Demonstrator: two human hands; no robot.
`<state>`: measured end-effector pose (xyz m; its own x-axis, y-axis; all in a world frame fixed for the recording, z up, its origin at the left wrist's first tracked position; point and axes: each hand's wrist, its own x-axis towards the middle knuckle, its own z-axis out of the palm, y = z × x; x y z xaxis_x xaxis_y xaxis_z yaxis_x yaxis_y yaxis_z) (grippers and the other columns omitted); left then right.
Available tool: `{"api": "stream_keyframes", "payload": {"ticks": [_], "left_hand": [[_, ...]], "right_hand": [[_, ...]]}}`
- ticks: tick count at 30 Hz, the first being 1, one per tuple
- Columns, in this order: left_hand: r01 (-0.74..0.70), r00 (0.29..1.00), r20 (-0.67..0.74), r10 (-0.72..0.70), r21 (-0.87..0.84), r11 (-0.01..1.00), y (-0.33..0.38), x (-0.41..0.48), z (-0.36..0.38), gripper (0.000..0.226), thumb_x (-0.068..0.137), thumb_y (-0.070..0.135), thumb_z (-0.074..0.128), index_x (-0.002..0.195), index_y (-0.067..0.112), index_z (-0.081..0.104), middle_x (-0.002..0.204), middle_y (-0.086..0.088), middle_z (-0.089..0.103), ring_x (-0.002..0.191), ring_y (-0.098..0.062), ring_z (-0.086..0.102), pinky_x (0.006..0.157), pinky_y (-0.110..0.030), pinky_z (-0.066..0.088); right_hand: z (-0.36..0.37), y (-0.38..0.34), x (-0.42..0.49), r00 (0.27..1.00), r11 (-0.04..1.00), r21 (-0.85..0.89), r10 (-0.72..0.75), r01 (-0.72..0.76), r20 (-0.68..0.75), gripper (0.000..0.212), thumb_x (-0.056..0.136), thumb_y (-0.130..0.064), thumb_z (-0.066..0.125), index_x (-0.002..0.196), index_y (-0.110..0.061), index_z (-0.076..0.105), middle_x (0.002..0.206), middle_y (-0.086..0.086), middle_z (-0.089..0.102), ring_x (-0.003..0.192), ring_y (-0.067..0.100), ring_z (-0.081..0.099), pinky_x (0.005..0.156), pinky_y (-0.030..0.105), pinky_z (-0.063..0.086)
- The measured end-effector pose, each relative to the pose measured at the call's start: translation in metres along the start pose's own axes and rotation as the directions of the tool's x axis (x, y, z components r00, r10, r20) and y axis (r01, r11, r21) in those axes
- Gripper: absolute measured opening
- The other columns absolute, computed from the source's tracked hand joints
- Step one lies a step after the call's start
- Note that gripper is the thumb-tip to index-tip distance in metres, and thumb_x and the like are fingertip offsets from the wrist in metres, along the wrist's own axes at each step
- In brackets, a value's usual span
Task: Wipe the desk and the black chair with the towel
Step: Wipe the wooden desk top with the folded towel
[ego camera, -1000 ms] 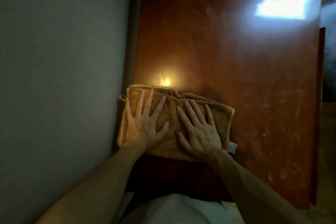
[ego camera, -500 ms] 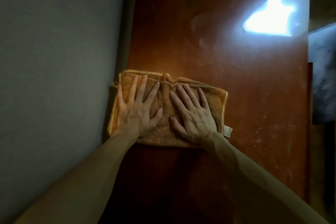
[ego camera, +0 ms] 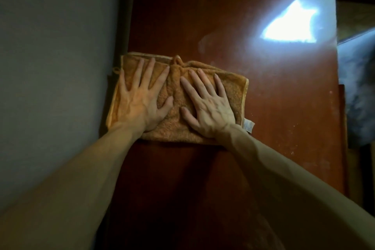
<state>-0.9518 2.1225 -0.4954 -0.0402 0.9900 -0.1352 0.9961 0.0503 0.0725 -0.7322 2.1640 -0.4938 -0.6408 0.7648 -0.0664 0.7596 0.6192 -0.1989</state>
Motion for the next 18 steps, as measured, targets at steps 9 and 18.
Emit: {"api": "stream_keyframes", "payload": {"ticks": [9,18], "left_hand": [[0.001,0.997,-0.078,0.0,0.016,1.0,0.002,-0.009,-0.003,0.078,0.097,0.067,0.023,0.166,0.033,0.013,0.175,-0.009,0.005,0.161,-0.028,0.0,0.126,-0.064,0.002],[0.044,0.998,-0.052,-0.042,0.039,0.998,0.015,-0.14,0.014,0.082,0.096,0.065,0.03,0.166,0.026,0.018,0.173,-0.013,0.012,0.161,-0.029,0.005,0.127,-0.06,0.006]], "right_hand": [[0.004,-0.013,-0.008,0.995,0.998,0.005,0.058,-0.058,-0.086,0.075,0.101,-0.058,0.036,0.164,-0.019,0.022,0.171,0.011,0.017,0.16,0.027,0.005,0.126,0.057,0.006],[0.015,-0.079,-0.121,0.999,0.996,0.077,0.039,-0.039,-0.004,0.077,0.102,-0.057,0.038,0.165,-0.018,0.017,0.172,0.011,0.009,0.16,0.025,-0.001,0.127,0.058,0.004]]}}
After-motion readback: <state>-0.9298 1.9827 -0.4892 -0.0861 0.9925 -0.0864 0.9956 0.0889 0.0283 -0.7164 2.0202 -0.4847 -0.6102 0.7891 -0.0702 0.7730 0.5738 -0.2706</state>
